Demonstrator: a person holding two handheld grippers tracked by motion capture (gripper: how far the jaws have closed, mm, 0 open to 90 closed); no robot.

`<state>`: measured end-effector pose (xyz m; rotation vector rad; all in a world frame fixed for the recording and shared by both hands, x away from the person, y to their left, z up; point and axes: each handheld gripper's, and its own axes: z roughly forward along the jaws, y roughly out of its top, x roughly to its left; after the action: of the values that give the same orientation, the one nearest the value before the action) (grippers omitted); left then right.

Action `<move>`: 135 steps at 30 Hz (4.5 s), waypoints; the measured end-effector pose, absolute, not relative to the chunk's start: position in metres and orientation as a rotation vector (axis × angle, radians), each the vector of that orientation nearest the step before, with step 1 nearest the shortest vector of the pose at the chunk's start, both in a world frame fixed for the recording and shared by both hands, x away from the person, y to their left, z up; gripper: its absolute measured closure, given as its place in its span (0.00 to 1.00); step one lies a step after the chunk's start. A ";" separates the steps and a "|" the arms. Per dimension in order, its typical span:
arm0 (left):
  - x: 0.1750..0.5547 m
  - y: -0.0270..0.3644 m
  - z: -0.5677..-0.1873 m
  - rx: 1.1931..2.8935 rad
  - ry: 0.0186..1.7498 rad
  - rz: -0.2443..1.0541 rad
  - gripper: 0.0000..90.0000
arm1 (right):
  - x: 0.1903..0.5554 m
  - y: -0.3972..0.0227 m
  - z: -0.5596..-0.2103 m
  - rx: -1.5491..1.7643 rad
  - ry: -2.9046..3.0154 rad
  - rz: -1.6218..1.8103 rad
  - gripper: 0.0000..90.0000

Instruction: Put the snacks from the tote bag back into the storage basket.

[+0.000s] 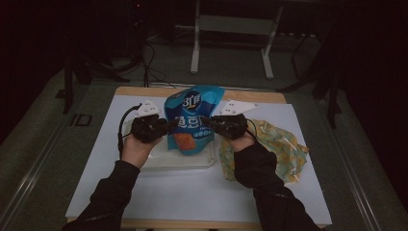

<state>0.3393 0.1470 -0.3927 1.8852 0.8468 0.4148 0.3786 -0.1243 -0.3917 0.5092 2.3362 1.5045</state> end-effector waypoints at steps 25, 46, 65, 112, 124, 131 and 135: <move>0.337 0.157 -0.434 1.856 0.893 0.379 0.98 | 0.384 -0.112 -0.428 0.514 2.409 1.464 0.99; 0.331 0.157 -0.439 1.826 0.892 0.385 0.67 | 0.384 -0.119 -0.430 0.551 2.443 1.480 0.75; 0.322 0.159 -0.446 1.812 0.801 0.263 0.03 | 0.375 -0.134 -0.419 0.564 2.443 1.470 0.15; 0.257 0.130 -0.489 1.857 0.722 0.198 0.03 | 0.307 -0.247 -0.454 0.729 2.306 1.436 0.16; 0.255 0.108 -0.491 1.895 0.638 0.170 0.03 | 0.289 -0.271 -0.463 0.765 2.267 1.401 0.16; 0.252 0.101 -0.491 1.906 0.613 0.170 0.03 | 0.276 -0.282 -0.467 0.778 2.245 1.384 0.16; 0.252 0.101 -0.493 1.914 0.611 0.171 0.03 | 0.269 -0.292 -0.468 0.798 2.210 1.388 0.16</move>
<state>0.2523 0.1006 -0.4926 1.9139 0.6110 0.1709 0.2688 -0.2919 -0.4682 0.7980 2.2095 1.3884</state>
